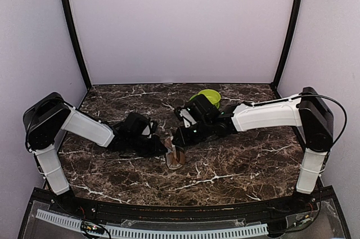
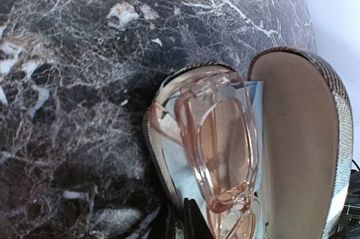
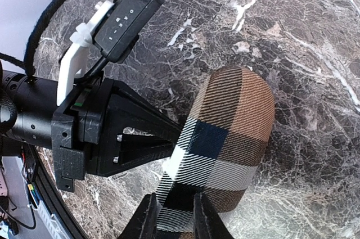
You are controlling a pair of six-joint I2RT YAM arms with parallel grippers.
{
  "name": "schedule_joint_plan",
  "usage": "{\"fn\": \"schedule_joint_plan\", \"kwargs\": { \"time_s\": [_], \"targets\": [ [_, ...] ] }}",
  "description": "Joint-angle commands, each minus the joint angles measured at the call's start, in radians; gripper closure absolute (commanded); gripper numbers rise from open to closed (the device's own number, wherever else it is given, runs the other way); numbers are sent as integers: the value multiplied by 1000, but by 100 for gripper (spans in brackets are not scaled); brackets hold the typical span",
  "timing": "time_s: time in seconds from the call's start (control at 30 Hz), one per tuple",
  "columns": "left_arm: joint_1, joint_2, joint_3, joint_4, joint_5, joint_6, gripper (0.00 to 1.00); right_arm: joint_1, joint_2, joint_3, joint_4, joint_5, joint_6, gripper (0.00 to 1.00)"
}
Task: Organize the sunglasses
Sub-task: Close the case with sunglasses at the center of the board.
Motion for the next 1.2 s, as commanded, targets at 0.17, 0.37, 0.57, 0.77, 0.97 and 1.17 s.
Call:
{"fn": "schedule_joint_plan", "kwargs": {
  "time_s": [0.17,0.37,0.57,0.77,0.97,1.17],
  "targets": [
    [-12,-5,15,27,20,6,95,23,62,15,-15,-9,4,77],
    [-14,-13,11,23,14,8,95,23,79,8,-6,-16,5,77],
    [-14,-23,0,25,8,6,95,23,97,5,5,-24,9,78],
    [-14,-36,-8,24,3,8,95,23,107,4,11,-30,10,78],
    [-14,-52,-14,10,-8,16,95,23,100,-1,15,-33,12,78],
    [-14,-103,-22,-37,-41,49,95,20,65,2,-1,-21,8,78]
  ]
}}
